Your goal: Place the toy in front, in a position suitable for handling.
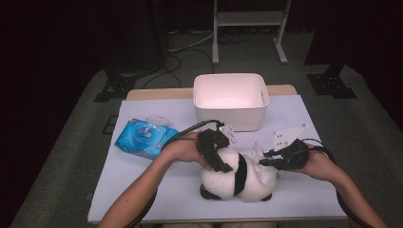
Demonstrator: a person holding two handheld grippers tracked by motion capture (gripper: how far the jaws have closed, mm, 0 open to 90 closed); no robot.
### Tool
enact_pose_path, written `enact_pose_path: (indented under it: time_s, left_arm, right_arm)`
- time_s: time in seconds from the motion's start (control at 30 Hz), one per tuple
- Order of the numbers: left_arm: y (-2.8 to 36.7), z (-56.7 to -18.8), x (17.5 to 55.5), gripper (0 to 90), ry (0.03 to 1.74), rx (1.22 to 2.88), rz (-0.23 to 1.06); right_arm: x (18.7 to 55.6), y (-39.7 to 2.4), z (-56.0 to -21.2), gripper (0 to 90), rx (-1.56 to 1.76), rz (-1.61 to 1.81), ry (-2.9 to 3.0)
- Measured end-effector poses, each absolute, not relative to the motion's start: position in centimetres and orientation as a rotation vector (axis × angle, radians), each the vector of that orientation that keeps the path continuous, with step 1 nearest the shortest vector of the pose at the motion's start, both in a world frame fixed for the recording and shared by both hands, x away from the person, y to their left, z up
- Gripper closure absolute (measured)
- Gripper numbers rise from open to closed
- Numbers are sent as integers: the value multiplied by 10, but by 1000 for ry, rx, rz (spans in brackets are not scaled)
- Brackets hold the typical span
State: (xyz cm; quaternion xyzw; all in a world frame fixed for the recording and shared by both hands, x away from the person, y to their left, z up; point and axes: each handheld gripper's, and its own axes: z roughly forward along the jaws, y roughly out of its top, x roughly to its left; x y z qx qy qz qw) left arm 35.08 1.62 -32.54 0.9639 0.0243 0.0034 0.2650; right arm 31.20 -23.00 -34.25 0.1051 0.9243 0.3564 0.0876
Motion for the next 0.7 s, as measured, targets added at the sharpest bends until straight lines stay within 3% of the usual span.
enact_pose_path:
  time_s: [0.13, 0.5, 0.7]
  left_arm:
    - [19, -316, 354, 268, 61, 2632, 90]
    - [41, -323, 347, 102, 172, 2536, 34]
    - [53, -314, 344, 72, 237, 2506, 31]
  right_arm:
    - [324, -224, -339, 792, 331, 1067, 2744]
    - [318, -207, -356, 794, 324, 1059, 2776]
    - [310, -206, -357, 796, 301, 1043, 2786]
